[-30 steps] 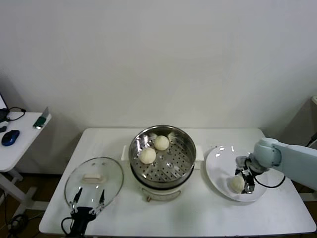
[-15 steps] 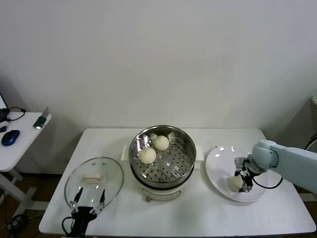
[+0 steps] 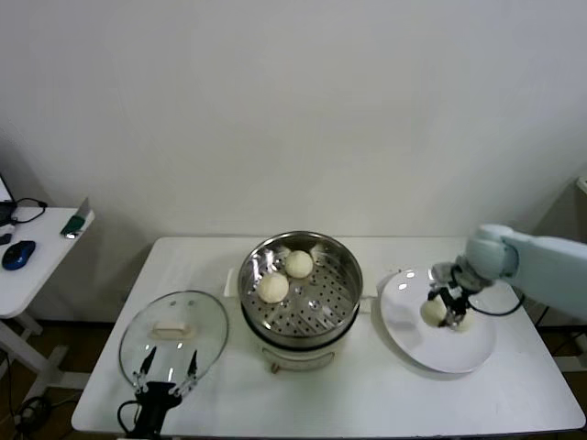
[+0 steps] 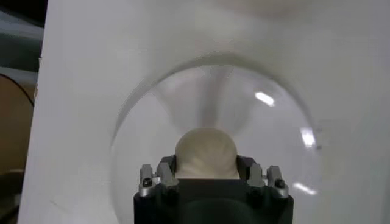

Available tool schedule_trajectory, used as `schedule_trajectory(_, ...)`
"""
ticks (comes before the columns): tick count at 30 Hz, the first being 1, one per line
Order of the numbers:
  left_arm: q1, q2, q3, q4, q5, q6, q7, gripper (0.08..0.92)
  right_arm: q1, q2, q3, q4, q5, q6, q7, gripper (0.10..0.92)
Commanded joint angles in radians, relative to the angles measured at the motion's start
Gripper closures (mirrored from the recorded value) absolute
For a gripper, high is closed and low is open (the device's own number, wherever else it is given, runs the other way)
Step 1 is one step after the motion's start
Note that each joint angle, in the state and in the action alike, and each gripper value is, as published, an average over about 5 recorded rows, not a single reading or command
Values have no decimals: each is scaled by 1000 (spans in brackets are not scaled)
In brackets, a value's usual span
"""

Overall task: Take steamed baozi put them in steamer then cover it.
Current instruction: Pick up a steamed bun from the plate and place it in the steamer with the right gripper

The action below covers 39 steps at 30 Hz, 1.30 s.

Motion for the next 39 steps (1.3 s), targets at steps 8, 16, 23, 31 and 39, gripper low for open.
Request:
schedule_trajectory(8,3,4,2,-14,4,1,0,177,497,355,-45,299,67,380,-52,388)
schedule_trajectory(16,23,6,-2,-31,5,-4,0,177,305,530,-3,335,-135,445,11,422)
schedule_trajectory(23,32,0,-5,-37,6,-7,0,177,189,575,-38,291,-236,439,43,423)
schedule_trajectory(31,30,-5,-7,-34,11,-8,0,177,86,586,-51,235,-310,407,59,422)
schedule_trajectory(39,28,-1,-13,-26,7,-10,0,177,25,603,-41,183,-354,402,72,415)
